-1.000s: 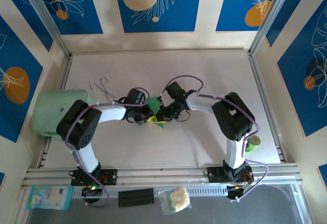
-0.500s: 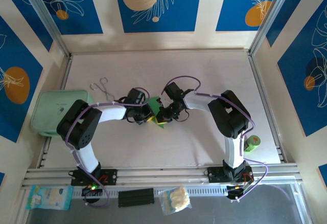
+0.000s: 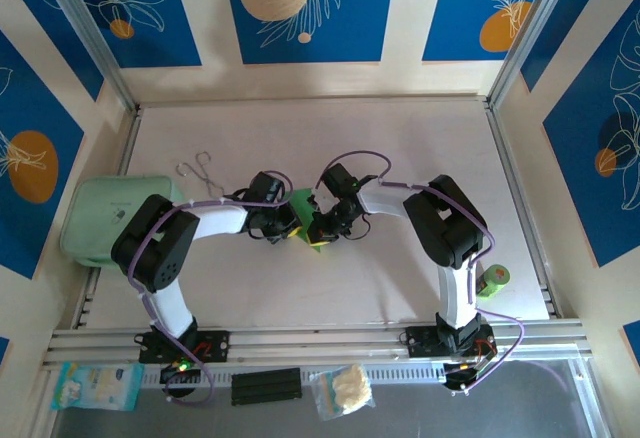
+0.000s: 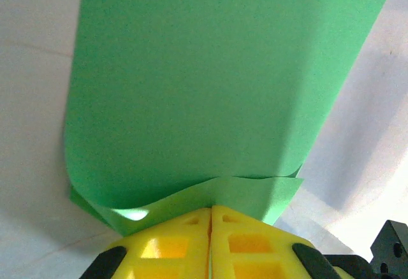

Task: Fold a paper plane with a square sheet of paper (pick it up from the middle)

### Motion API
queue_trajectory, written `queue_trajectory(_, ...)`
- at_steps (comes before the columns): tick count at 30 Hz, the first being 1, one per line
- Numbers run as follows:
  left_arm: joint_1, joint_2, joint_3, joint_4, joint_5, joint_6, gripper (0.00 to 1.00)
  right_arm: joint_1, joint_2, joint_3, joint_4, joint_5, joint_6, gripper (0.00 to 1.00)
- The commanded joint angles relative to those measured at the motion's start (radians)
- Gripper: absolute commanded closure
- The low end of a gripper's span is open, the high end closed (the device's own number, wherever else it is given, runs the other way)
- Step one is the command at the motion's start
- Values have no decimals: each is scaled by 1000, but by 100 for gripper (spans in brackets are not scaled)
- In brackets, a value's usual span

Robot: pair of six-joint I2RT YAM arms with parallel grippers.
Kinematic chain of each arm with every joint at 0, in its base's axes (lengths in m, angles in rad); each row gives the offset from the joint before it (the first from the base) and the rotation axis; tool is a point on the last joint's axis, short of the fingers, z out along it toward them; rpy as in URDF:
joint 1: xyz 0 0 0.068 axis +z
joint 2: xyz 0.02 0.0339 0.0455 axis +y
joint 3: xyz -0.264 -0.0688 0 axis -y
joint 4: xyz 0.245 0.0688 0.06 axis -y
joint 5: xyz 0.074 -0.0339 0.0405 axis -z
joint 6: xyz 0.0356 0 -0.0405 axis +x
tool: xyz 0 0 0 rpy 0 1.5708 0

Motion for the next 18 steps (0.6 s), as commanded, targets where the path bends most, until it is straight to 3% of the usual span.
queue_trajectory(1,-5,45,-10,-110,-49,-11,90,6,26,25,-47,3,-23,96)
queue_trajectory(18,1,72,16,-201,-64,16,91,6,5,2,-98,83,-66,97)
